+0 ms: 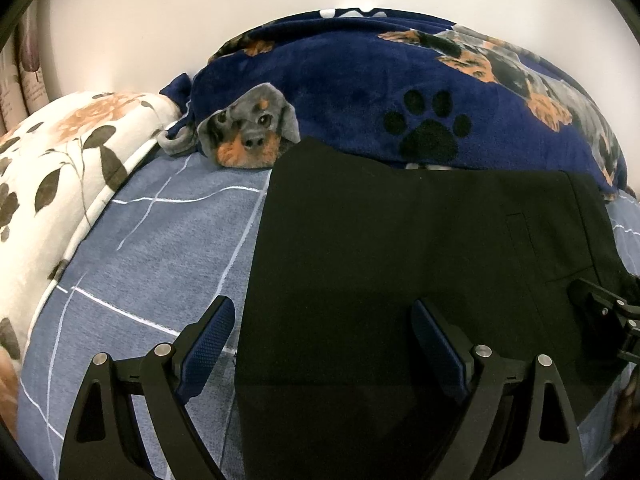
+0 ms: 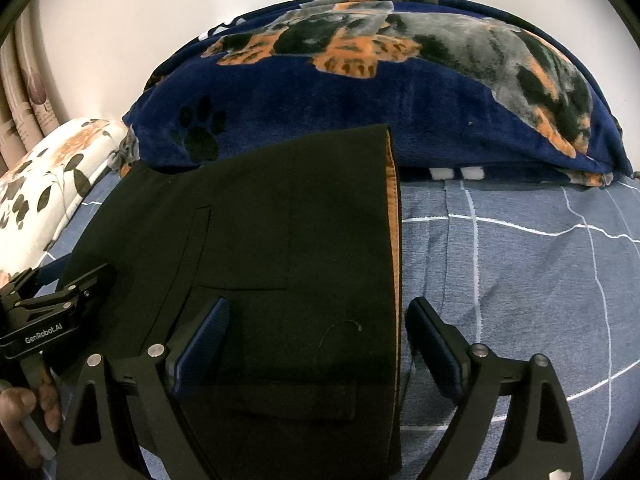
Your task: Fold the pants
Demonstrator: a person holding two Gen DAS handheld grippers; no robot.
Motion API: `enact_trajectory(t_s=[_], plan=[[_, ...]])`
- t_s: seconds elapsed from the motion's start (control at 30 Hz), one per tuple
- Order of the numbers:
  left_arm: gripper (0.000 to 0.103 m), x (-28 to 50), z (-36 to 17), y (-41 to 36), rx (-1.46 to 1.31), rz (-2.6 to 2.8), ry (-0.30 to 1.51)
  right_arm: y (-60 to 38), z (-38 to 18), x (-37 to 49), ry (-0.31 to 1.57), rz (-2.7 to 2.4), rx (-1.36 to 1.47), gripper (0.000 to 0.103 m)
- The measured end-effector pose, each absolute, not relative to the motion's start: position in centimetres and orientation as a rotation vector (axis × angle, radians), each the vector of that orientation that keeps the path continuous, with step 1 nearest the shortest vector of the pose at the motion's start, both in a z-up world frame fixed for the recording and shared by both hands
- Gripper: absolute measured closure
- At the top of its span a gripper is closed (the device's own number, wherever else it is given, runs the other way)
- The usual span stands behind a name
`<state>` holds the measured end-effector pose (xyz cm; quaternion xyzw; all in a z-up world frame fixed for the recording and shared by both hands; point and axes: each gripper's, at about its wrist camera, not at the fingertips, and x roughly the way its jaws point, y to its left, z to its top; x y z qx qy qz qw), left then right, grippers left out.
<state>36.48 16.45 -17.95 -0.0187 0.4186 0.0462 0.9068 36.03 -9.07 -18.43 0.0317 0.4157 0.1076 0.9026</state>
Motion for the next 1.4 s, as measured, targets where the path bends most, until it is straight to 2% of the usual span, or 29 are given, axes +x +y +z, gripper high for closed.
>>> enact_trajectory(t_s=[0.57, 0.7, 0.83, 0.93, 1.13, 1.4], plan=[[0.012, 36.4, -17.7, 16.5, -0.024, 0.106, 0.857, -9.2, -18.6, 36.3, 0.863, 0.217, 0.061, 0.011], [0.012, 35.2, -16.5, 16.2, 0.021, 0.153, 0.781, -9.4, -18.4, 36.1, 0.851, 0.194, 0.049, 0.01], [0.011, 33.6, -13.6, 16.6, 0.079, 0.263, 0.715, -10.0, -17.0, 35.3, 0.826, 0.173, 0.05, 0.014], [0.005, 32.3, -11.2, 17.5, 0.01, 0.215, 0.697, -11.3, -14.0, 33.1, 0.738, 0.174, 0.108, 0.013], [0.0, 27.9, -4.5, 16.4, 0.003, 0.241, 0.584, -12.3, -9.4, 28.1, 0.655, 0.241, 0.127, 0.013], [0.0, 20.4, 4.6, 14.3, 0.021, 0.289, 0.379, -13.5, -5.4, 23.2, 0.593, 0.286, 0.167, 0.012]])
